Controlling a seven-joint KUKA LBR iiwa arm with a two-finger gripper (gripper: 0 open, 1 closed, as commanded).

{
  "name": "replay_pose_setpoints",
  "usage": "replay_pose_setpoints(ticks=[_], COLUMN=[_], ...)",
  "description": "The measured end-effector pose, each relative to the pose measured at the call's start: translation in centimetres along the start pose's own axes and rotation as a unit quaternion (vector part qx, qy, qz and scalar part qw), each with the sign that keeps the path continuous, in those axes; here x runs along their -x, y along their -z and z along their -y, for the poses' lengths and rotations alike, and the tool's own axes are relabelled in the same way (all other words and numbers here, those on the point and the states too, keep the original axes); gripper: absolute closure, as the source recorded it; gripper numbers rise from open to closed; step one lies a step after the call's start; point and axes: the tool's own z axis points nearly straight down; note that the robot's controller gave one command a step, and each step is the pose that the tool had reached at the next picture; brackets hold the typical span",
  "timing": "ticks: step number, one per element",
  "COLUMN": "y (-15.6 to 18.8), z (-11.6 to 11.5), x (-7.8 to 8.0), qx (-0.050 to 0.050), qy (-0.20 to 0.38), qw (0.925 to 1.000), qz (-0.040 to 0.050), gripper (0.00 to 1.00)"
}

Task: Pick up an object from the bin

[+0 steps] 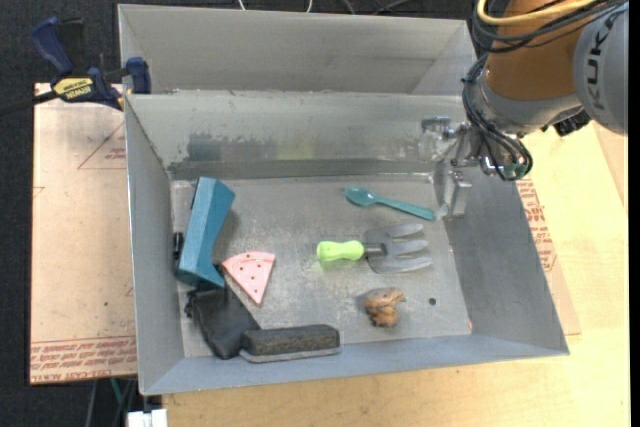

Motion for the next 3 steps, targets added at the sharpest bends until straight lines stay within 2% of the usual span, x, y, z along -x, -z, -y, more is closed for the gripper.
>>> replay_pose_setpoints(ticks=[1, 2, 3], y=[0.5, -5.3, -11.6], z=[0.0, -3.6, -2.9], x=[0.2, -3.6, -6.7], qx=[0.0, -0.001, -0.002], qy=[0.001, 0.024, 0.038], qw=[1.0, 0.9997, 0.9992], qz=[0.0037, 0.0053, 0.0104], gripper=[0.0, 0.0, 0.0])
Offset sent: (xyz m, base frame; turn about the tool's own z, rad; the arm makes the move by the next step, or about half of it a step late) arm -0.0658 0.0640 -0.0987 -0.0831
